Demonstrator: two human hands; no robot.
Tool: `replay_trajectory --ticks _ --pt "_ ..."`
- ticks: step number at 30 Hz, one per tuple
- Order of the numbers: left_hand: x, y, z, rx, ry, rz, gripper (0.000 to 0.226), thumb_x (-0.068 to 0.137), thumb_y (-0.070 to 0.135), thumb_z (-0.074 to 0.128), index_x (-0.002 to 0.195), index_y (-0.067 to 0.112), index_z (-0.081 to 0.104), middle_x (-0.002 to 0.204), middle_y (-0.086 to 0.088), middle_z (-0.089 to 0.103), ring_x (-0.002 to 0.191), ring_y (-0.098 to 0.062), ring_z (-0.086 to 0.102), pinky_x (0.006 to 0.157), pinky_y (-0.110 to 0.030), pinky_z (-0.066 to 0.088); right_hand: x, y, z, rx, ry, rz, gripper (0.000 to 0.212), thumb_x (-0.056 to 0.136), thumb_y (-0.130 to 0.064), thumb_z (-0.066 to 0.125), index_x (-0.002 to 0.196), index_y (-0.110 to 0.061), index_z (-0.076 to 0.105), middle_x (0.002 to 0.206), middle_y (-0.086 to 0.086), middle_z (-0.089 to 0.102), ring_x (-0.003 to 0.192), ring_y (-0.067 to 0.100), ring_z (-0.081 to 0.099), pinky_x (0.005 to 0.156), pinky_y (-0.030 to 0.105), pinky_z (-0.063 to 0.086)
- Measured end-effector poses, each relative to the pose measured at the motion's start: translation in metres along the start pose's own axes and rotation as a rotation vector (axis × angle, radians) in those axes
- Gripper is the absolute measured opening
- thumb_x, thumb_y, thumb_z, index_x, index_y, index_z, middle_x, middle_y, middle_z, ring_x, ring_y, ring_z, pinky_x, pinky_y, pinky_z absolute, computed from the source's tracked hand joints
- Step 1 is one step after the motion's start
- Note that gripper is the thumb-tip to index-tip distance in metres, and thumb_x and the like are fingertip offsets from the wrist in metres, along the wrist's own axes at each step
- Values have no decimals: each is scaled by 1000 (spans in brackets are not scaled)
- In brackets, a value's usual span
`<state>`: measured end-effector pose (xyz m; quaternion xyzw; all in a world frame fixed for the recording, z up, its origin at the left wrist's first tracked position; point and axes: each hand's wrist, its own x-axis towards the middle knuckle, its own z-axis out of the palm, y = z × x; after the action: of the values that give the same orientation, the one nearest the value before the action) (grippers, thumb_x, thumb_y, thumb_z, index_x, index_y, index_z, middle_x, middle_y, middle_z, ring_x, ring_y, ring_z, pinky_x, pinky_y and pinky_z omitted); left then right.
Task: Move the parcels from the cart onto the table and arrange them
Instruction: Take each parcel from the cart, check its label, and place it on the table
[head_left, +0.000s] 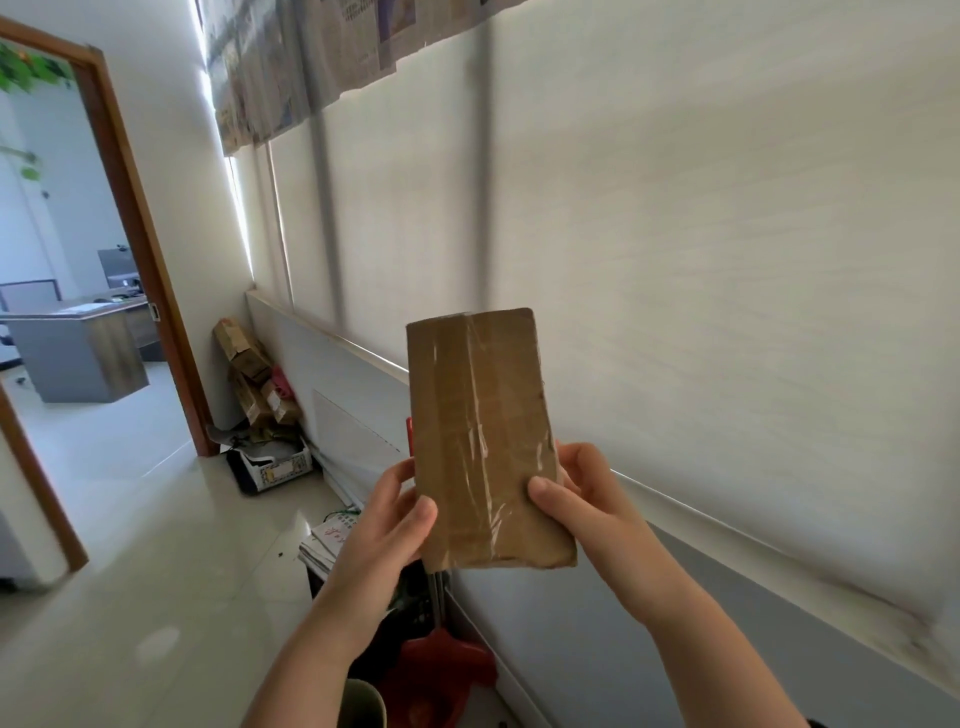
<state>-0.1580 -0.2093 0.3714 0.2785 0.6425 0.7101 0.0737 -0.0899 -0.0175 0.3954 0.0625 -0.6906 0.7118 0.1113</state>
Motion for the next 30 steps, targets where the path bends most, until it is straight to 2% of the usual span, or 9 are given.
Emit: replay_trajectory --ticks 3,8,13,18,21,24,26,28,30 --pt "0 2 4 -2 47 -14 83 46 66 76 118 33 51 102 11 70 94 -10 68 67 -20 55 1 4 0 -1 7 -29 49 67 -47 69 103 -17 52 129 -2 56 110 10 61 78 18 50" --pt "-1 0 5 -41 71 -33 45 73 36 67 115 30 53 102 10 70 98 -12 67 68 -21 55 -4 6 1 20 -9 -40 48 71 -45 66 106 -15 53 129 -4 56 112 8 60 80 17 49" --pt "-4 1 3 -94 71 1 75 51 56 81 116 28 55 107 5 69 101 -16 66 74 -28 56 -2 14 -2 -81 64 -92 41 92 -59 40 115 -30 57 137 -22 47 124 -5 45 100 25 38" --pt "-10 -8 7 -31 86 82 58 67 28 73 120 25 49 113 9 66 106 -10 63 77 -20 53 -1 23 -10 4 -16 20 37 92 -48 47 124 -32 54 130 -7 56 121 15 53 102 44 40" --pt "-13 -20 8 68 96 69 59 71 21 74 120 32 45 118 17 62 114 -4 57 85 -25 52 -2 30 -19 -61 -58 119 43 84 -55 50 124 -42 54 133 -14 54 127 14 48 106 54 36" --pt "-14 -34 7 303 112 87 65 80 3 68 112 52 40 117 33 54 116 10 49 95 -24 45 -2 33 -21 -82 -36 207 31 85 -60 44 112 -53 59 125 -20 59 124 9 50 108 51 33" --pt "-15 -38 8 417 134 111 74 81 -2 65 96 65 38 112 37 52 110 15 49 90 -15 43 -3 36 -22 -52 -25 252 22 96 -45 44 103 -51 64 115 -18 65 114 7 58 106 49 36" --pt "-16 -44 8 467 143 102 73 80 -2 66 91 65 39 107 38 53 105 17 50 84 -13 44 -5 40 -20 -54 -19 268 27 96 -33 46 97 -50 66 110 -15 68 106 5 62 103 47 40" --pt "-17 -48 7 489 138 84 61 80 1 68 98 54 42 106 39 53 103 17 52 87 -17 46 -8 43 -16 -46 -14 273 19 89 -39 54 97 -54 65 112 -15 67 106 6 62 99 44 43"
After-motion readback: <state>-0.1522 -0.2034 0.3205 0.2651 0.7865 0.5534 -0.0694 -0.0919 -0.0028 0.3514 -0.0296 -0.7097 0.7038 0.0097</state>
